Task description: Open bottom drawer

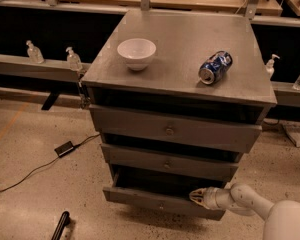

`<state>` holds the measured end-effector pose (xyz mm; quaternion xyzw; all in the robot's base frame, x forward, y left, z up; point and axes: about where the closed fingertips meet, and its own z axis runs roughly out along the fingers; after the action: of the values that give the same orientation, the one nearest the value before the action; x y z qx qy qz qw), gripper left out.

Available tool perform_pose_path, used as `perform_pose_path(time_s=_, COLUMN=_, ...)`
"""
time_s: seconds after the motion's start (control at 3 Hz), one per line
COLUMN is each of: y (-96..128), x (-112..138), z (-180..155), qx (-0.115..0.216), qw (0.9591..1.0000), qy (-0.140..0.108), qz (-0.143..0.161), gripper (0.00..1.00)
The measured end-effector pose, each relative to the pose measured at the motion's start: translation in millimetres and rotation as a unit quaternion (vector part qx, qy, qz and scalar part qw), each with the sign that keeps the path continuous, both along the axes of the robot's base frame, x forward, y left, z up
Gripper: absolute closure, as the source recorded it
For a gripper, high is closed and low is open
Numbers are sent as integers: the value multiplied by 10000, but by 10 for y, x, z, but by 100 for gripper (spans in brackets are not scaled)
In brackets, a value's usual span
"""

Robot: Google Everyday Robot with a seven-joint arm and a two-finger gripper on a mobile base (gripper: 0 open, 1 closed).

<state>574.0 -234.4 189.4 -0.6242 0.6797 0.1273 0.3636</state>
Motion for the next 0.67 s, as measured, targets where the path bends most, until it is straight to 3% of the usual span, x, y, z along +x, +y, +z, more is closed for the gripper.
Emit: perform_pose_path(time_s=0.67, y=-1, x=-1, z=2, qx=0, qw=10000, qy=1, qz=0, gripper=57)
